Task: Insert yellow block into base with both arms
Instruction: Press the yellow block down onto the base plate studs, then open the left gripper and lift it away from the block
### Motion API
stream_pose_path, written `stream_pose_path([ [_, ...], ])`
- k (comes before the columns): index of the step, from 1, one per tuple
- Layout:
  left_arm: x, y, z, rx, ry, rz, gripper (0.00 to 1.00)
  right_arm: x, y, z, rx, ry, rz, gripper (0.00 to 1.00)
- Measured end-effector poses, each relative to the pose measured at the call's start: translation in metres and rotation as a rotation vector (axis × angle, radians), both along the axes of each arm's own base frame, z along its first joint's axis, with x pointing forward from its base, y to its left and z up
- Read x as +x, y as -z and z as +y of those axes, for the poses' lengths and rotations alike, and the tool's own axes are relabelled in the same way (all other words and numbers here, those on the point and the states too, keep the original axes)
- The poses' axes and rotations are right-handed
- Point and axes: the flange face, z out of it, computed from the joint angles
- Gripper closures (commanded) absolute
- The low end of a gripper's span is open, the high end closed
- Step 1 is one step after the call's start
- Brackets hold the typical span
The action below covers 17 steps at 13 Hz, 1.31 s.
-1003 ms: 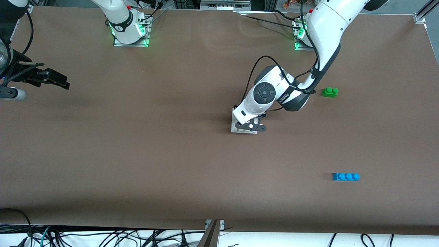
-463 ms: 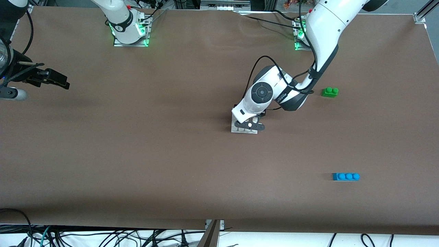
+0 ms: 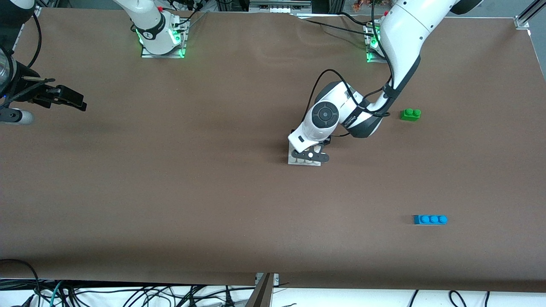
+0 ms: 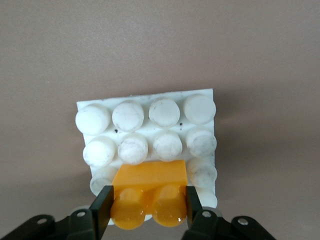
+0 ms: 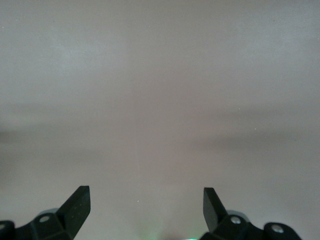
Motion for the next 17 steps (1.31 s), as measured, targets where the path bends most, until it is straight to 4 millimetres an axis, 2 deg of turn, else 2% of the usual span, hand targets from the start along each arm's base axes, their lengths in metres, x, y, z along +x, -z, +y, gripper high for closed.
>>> stream_pose_path([
  [1,-0.001,0.003,0.0,0.006,0.006,0.0,0.71,0.0,0.0,0.0,0.0,0.0,0.0,0.0],
  [2,-0.002,0.003,-0.001,0.009,0.009,-0.002,0.18,0.0,0.0,0.0,0.0,0.0,0.0,0.0],
  [3,-0.002,0.003,-0.001,0.01,0.01,-0.003,0.0,0.0,0.0,0.0,0.0,0.0,0.0,0.0],
  [6,-0.001,0.004,0.0,0.012,0.007,-0.002,0.0,0.0,0.0,0.0,0.0,0.0,0.0,0.0],
  [8,0.007,-0.013,0.002,0.003,-0.005,-0.023,0.0,0.0,0.0,0.0,0.0,0.0,0.0,0.0],
  [10,0.015,-0.053,0.009,-0.009,-0.052,-0.019,0.0,0.0,0.0,0.0,0.0,0.0,0.0,0.0],
  [12,0.024,-0.107,0.029,-0.012,-0.101,-0.042,0.0,0.0,0.0,0.0,0.0,0.0,0.0,0.0],
  [15,0.035,-0.185,0.075,0.025,-0.167,-0.11,0.0,0.0,0.0,0.0,0.0,0.0,0.0,0.0],
  [17,0.039,-0.228,0.113,0.059,-0.225,-0.14,0.0,0.0,0.0,0.0,0.0,0.0,-0.001,0.0],
])
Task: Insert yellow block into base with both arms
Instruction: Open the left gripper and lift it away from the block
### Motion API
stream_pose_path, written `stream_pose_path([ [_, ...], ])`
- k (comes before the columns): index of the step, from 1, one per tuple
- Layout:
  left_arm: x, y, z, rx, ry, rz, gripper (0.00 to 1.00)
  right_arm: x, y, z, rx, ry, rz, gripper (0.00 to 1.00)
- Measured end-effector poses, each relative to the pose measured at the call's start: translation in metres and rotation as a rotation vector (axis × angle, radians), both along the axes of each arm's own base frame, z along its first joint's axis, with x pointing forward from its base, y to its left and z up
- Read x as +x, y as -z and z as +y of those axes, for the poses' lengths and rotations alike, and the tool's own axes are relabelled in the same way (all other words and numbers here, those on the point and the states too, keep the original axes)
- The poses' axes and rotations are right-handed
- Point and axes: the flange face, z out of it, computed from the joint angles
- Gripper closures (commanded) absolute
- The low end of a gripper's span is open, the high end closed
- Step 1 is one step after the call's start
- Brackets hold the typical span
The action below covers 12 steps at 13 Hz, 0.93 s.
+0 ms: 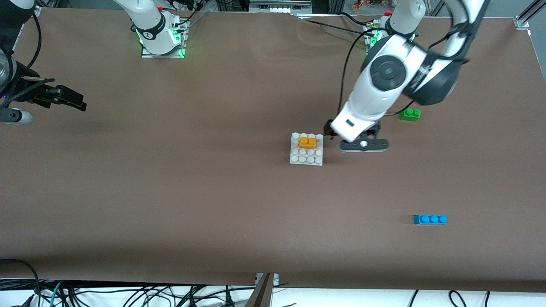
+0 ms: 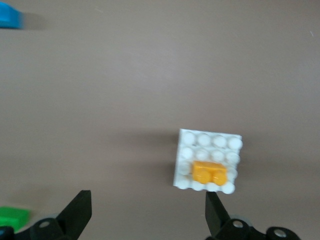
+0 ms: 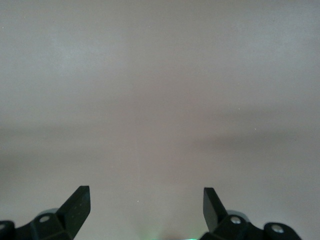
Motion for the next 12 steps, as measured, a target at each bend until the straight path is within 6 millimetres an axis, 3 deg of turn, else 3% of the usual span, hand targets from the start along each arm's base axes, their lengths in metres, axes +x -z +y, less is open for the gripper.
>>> stream_pose_path([
  [2,0.003,-0.026,0.038,0.037,-0.064,-0.008,0.0,0.0,0.0,0.0,0.0,0.0,0.0,0.0],
  [5,0.014,-0.049,0.097,0.001,-0.091,-0.005,0.0,0.0,0.0,0.001,0.0,-0.001,-0.001,0.0],
  [10,0.025,-0.079,0.233,-0.04,0.027,-0.004,0.0,0.0,-0.001,0.002,0.0,-0.003,-0.002,0.0],
  [12,0.018,-0.091,0.273,-0.035,0.023,0.006,0.0,0.0,-0.001,0.002,0.0,-0.003,-0.003,0.0],
])
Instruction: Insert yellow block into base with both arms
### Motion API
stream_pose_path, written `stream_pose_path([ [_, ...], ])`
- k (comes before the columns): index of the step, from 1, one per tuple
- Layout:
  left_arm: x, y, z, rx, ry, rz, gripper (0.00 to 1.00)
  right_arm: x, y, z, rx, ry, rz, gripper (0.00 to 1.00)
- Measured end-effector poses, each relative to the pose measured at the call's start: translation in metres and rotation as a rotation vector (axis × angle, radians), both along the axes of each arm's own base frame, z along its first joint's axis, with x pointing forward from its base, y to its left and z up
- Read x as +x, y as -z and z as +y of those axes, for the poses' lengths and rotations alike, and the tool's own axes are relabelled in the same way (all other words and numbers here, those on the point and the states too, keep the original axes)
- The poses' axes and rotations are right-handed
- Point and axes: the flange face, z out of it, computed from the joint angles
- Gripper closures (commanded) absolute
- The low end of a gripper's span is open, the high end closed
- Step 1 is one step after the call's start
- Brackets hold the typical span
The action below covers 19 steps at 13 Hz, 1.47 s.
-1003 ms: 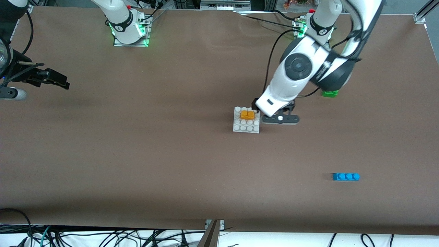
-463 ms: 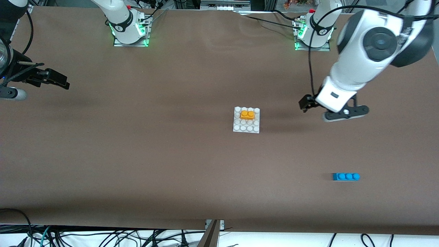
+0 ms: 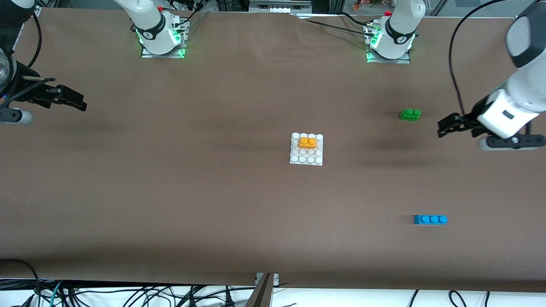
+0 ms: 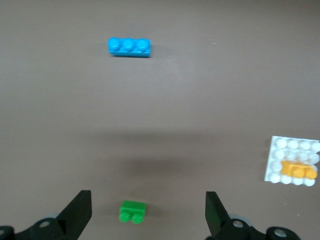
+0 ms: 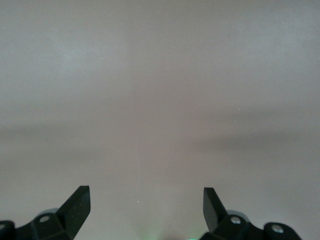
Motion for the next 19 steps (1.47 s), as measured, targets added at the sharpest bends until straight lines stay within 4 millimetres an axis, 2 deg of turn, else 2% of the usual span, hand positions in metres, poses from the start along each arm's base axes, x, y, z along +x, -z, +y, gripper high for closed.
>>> stream_pose_path([
  [1,-0.005,-0.007,0.009,0.001,-0.006,0.003,0.0,0.0,0.0,0.0,0.0,0.0,0.0,0.0],
  [2,-0.01,-0.017,0.011,0.0,-0.004,0.005,0.0,0.0,0.0,0.0,0.0,0.0,-0.001,0.0],
  [4,-0.016,-0.04,0.007,0.0,0.004,0.0,0.0,0.0,-0.001,0.0,0.0,0.0,-0.001,0.0],
  [6,-0.017,-0.055,0.005,0.001,0.006,-0.016,0.0,0.0,-0.001,0.0,0.0,-0.001,-0.001,0.0],
  [19,-0.013,-0.047,-0.001,0.029,0.027,0.006,0.0,0.0,-0.001,0.001,0.0,-0.002,-0.002,0.0],
])
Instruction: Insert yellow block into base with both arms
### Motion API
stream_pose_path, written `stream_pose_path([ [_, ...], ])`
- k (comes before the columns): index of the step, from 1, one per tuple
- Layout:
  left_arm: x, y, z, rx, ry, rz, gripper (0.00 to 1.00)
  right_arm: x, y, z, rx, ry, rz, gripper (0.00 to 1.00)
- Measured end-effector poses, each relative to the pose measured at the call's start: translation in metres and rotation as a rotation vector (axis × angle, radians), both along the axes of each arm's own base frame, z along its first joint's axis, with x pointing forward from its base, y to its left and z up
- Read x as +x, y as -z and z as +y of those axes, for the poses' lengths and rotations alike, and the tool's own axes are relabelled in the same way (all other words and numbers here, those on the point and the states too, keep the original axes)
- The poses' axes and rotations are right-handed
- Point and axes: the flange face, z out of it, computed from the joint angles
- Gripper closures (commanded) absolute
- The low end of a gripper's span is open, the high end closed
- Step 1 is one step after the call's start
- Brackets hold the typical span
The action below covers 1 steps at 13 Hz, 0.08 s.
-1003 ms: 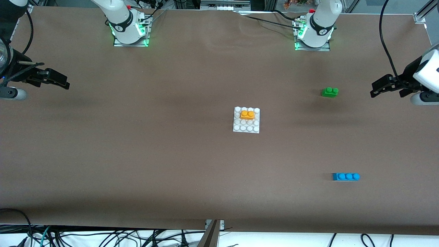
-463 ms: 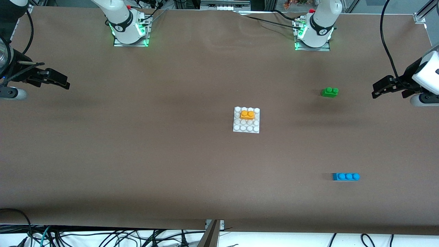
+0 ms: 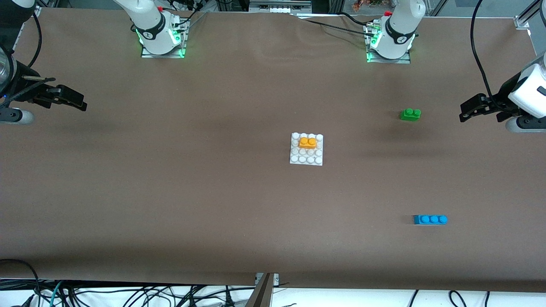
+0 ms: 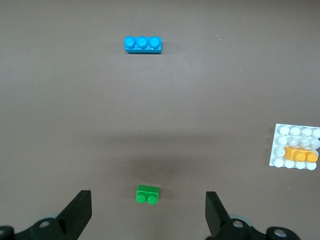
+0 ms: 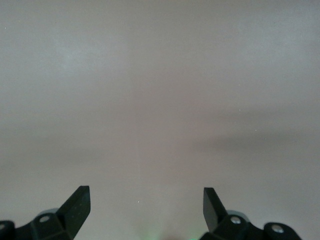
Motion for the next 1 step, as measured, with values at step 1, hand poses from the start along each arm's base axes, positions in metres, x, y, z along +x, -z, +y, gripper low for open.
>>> stream_pose_path([
  [1,0.0,0.0,-0.0001,-0.001,0.0,0.0,0.0,0.0,0.0,0.0,0.0,0.0,0.0,0.0],
])
